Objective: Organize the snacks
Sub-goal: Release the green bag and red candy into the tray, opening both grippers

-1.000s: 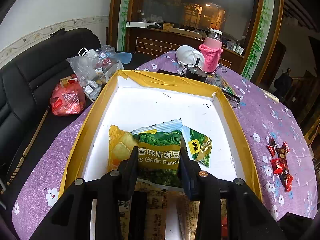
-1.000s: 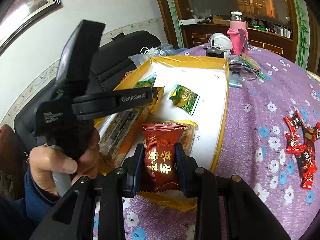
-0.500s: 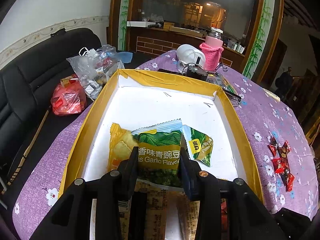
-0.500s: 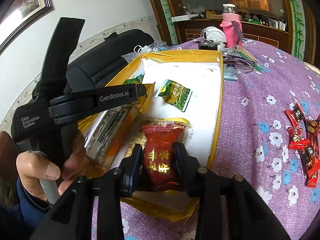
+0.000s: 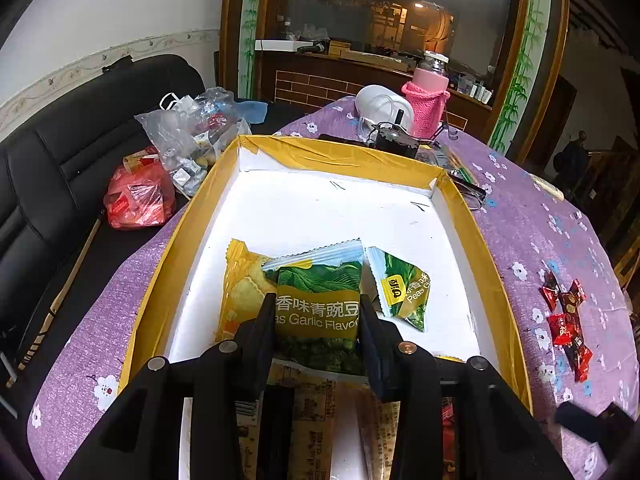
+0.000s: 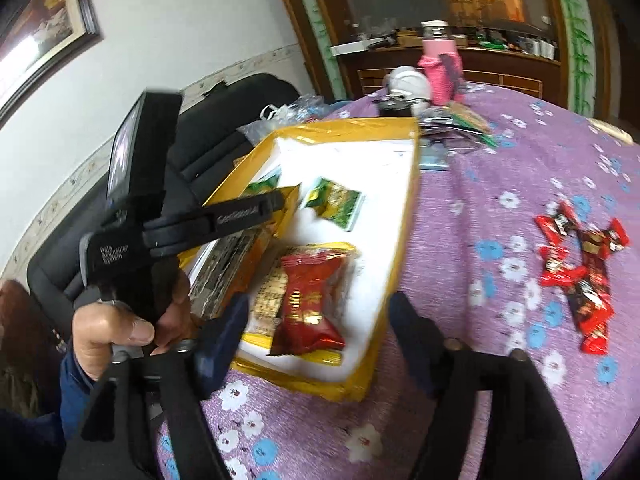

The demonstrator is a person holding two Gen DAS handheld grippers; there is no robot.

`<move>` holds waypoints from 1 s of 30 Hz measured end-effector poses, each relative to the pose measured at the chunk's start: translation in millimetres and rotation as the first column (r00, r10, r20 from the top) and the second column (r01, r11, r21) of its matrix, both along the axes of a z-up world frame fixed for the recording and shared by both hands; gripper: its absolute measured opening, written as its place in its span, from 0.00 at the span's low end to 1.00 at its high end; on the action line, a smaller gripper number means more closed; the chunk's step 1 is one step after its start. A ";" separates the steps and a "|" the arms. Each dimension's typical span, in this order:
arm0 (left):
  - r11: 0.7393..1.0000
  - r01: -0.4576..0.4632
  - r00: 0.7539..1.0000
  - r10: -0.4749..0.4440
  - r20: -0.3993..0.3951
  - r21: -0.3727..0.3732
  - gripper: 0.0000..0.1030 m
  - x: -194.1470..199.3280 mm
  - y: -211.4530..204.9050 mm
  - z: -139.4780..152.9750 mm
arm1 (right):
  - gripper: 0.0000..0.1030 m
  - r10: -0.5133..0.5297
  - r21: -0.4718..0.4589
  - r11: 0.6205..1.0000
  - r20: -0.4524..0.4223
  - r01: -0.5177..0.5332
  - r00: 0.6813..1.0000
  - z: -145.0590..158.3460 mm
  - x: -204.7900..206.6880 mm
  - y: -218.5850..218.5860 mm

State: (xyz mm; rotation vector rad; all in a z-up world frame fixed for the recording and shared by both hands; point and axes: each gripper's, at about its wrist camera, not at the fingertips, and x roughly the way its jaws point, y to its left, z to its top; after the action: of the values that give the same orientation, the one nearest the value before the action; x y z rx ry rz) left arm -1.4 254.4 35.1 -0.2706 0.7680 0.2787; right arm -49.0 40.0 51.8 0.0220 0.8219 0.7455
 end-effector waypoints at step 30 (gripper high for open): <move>0.996 -0.008 1.000 0.009 -0.006 0.091 0.59 -1.3 -13.1 6.7 | 0.81 -0.561 0.123 0.795 -0.225 0.595 0.797 -9.2 60.3 -220.2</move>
State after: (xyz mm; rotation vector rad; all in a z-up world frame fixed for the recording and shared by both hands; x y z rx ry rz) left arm -2.7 241.3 41.8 -0.1872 0.7584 0.3220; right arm 11.3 -180.2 42.6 0.5026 0.8491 0.2280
